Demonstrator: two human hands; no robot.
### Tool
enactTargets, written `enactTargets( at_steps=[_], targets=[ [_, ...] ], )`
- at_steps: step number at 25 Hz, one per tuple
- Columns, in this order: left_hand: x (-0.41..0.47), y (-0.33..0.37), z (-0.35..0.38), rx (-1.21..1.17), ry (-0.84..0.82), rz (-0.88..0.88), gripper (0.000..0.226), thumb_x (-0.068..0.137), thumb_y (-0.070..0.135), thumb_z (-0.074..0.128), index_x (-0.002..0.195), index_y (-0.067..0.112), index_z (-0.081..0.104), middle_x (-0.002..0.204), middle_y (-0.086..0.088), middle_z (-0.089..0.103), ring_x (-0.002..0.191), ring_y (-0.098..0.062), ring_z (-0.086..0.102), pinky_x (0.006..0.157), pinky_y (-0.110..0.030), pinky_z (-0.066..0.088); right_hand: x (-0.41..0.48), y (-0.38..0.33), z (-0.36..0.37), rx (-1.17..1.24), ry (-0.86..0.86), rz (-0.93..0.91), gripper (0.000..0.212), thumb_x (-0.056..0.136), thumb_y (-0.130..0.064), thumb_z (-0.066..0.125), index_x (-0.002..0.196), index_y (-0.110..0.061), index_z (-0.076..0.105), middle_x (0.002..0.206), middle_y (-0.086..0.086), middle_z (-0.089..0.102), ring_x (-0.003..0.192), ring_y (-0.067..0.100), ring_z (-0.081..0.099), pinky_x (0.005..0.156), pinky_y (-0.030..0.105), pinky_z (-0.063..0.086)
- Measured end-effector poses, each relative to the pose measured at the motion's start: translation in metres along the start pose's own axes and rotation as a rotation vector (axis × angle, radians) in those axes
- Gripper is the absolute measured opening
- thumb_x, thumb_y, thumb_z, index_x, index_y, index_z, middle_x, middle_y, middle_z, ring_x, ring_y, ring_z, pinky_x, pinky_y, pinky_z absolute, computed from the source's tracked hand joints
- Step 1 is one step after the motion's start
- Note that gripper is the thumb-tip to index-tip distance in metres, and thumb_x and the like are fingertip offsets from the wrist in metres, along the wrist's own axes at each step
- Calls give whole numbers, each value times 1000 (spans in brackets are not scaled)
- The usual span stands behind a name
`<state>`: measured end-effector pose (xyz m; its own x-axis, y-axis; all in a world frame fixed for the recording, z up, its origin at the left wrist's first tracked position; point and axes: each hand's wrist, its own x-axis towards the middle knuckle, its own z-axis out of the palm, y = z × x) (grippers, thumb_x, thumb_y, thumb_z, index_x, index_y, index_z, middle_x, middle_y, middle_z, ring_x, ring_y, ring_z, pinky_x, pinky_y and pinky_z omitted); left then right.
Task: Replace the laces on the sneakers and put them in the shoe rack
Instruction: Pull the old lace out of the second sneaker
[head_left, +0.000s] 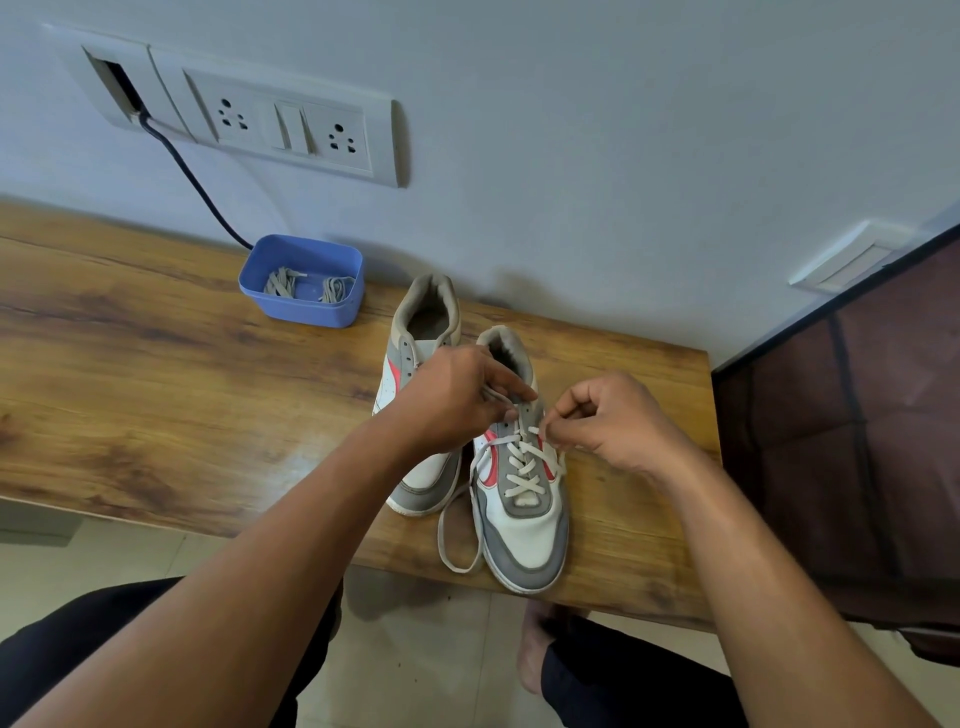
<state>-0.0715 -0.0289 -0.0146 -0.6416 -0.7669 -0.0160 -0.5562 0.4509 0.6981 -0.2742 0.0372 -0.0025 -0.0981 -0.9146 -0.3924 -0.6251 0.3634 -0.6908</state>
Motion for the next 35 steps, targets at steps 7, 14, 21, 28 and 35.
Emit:
enactTargets(
  at_steps=[7,14,21,28,35],
  targets=[
    [-1,-1,2,-3,27,-4,33,84,14,81,115,27,78,95,14,62,72,12,55,69,-2,37,1,19,-22,-266,30,48,20,84,-22,86,103,-27,79,99,-9,74,90,6,68,73,23,52],
    [-8,-2,11,-33,209,-94,10,90,15,72,99,20,71,84,12,62,76,-4,60,64,-8,41,9,1,-2,-402,121,-268,40,88,-29,83,123,-42,67,112,-10,46,107,11,52,82,30,45],
    [-15,2,12,-42,-47,-130,17,85,14,78,96,22,68,83,10,67,78,-6,65,74,-30,58,9,3,-6,-467,234,-250,31,77,-37,91,102,-37,73,110,-15,51,105,10,53,83,34,51],
    [-15,7,-1,-189,-274,-121,8,83,14,83,90,18,81,80,8,78,70,-1,73,73,-20,59,15,0,-5,-97,275,-196,12,83,-33,86,92,-32,78,79,-17,72,74,-1,66,71,31,59],
    [-10,10,9,-87,25,-302,17,88,33,78,77,21,74,67,7,74,57,-4,68,63,-29,59,20,-8,7,-161,262,-104,21,83,-44,85,74,-31,72,69,-13,69,63,1,65,58,25,48]
  ],
)
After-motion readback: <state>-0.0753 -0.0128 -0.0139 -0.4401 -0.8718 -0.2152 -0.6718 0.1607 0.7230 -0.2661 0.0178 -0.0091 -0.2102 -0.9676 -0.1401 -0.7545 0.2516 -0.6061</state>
